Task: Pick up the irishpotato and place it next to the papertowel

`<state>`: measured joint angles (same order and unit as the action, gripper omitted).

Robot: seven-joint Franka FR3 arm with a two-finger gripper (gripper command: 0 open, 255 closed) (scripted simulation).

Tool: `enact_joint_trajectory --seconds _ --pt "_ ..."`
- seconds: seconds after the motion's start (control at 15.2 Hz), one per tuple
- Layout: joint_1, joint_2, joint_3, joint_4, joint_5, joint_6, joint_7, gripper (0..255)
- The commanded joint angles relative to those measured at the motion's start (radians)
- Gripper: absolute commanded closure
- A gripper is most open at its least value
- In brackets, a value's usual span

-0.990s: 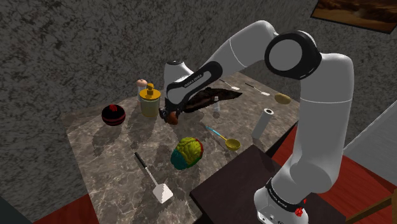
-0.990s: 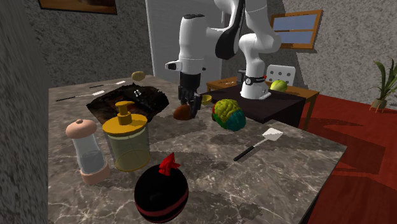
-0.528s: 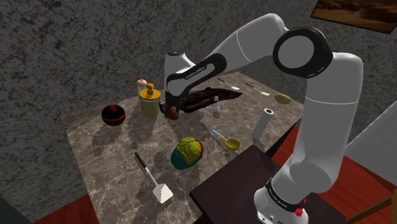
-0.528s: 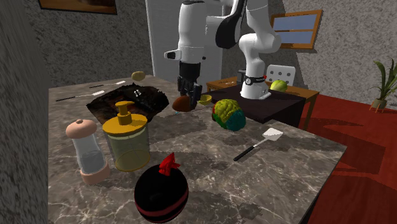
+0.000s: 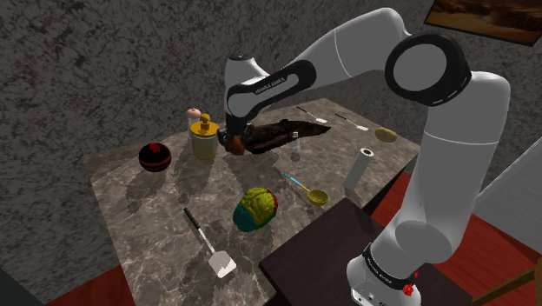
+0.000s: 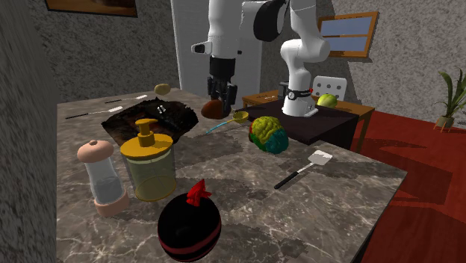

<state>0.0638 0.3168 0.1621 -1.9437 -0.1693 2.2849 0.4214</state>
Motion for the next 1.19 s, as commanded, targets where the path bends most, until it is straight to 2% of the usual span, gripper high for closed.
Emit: enact_joint_trajectory --seconds 0.0,1.12 --pt "-0.002 -0.016 0.002 0.004 0.005 -0.020 -0.005 255" --pt "-0.007 -0.113 0.012 0.110 0.041 -0.220 -0.040 255"
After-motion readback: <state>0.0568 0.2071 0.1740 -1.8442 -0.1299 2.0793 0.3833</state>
